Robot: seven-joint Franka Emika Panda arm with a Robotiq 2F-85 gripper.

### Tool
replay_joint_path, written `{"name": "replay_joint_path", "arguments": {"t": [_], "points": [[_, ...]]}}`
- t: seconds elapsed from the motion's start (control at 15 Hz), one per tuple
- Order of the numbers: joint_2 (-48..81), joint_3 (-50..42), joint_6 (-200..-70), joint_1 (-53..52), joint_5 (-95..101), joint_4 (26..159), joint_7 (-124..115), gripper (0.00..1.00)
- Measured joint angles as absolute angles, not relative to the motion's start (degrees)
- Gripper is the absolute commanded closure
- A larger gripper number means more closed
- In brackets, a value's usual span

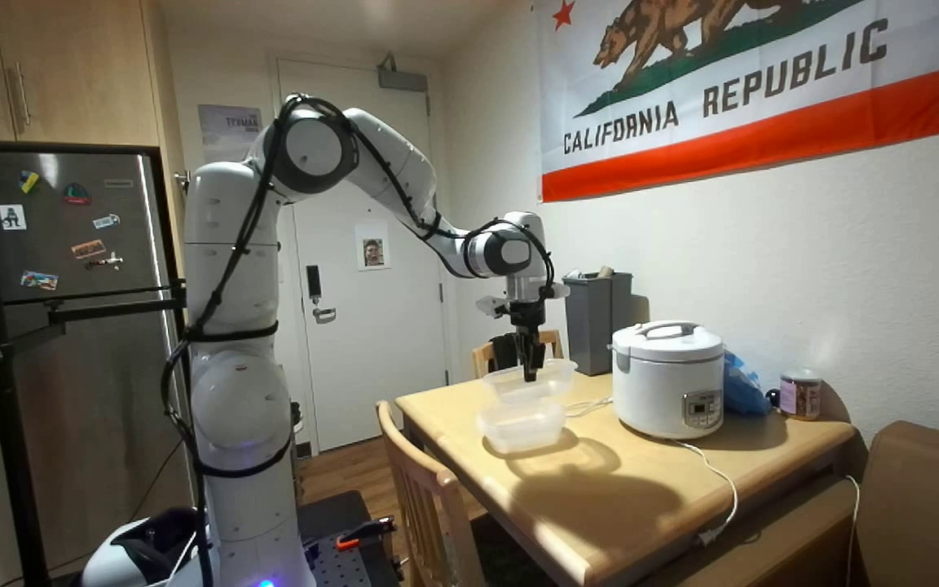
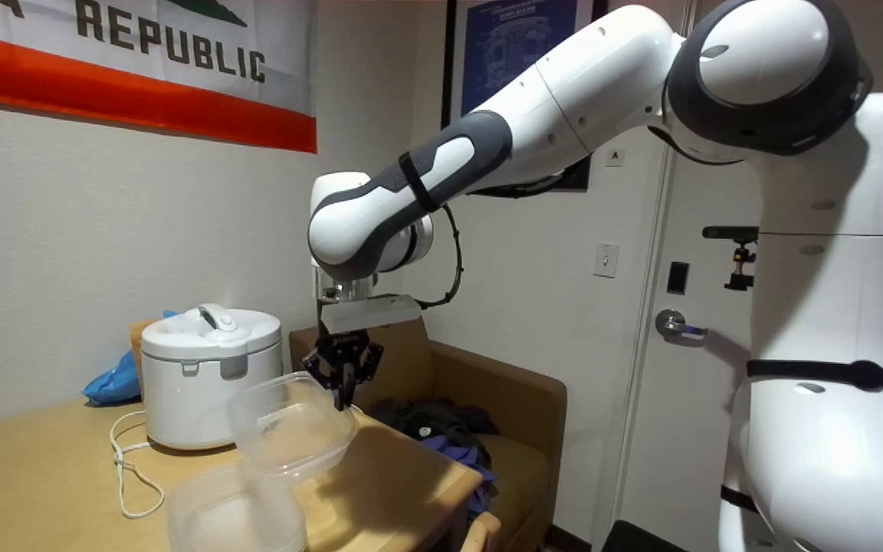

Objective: Stack two of the lunchboxes from the stack of boxes on the right

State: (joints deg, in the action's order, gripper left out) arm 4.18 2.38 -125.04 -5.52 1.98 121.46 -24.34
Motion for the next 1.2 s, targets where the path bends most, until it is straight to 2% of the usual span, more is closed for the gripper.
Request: {"name": "replay_joint_path", "arguments": {"t": [0.47,0.8,0.87,1.2], "points": [[4.1,0.1,-129.8,-2.8,-3.3,129.5,-26.2,0.97],[3.7,-0.3,-143.4,-2.4,-4.0,136.1,-34.2,0.97],[3.3,-0.2,-146.0,-2.7,-3.2,136.9,-35.9,0.89],[3.5,-0.1,-146.4,-2.7,-3.0,137.0,-36.3,0.89]]}}
